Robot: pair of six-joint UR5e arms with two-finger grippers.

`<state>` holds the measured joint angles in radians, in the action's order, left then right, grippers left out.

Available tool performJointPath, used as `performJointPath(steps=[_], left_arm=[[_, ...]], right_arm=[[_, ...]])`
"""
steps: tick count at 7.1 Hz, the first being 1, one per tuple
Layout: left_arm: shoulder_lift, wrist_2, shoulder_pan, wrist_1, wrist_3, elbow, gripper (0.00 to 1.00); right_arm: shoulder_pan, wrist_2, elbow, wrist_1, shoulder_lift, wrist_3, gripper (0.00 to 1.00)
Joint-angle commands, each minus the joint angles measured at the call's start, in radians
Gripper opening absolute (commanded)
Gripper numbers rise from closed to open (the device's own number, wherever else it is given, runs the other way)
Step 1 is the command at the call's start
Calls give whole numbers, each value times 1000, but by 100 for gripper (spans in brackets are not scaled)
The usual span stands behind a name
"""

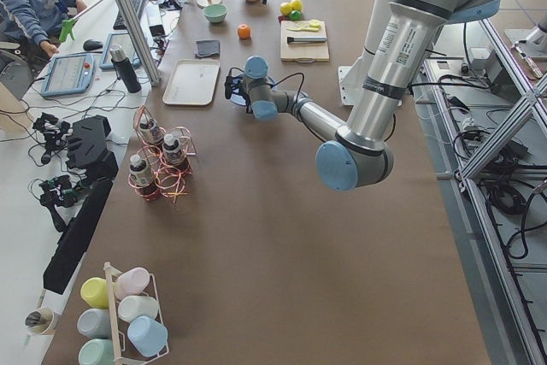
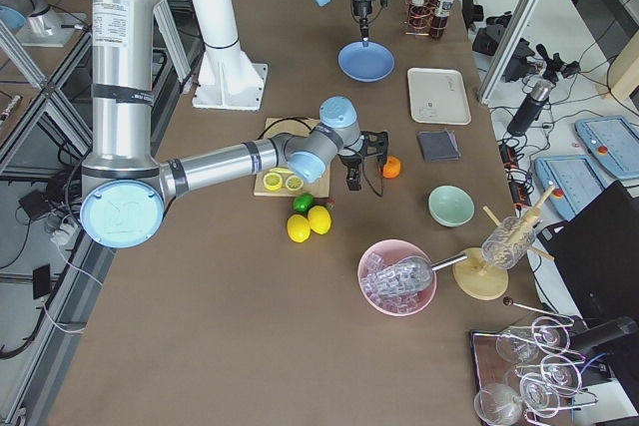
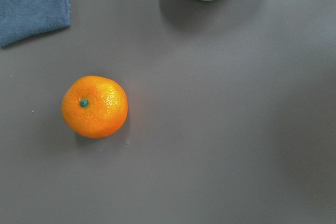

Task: Pick orange to plate
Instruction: 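Push the blue plate inward with the left gripper while right gripper nears orange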

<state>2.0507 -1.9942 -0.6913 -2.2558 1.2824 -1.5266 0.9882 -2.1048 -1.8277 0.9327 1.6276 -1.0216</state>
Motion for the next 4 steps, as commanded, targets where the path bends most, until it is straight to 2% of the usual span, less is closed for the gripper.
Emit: performJointPath(steps=[1,2,4], left_arm=[[97,44,51,30,26,57,0],[110,82,81,32,50,57,0],[111,92,110,29,49,60,0]], right_arm=[[-2,0,2,0,0,0,100],[-3,0,2,0,-2,0,100],[-5,0,4,0,-2,0,100]])
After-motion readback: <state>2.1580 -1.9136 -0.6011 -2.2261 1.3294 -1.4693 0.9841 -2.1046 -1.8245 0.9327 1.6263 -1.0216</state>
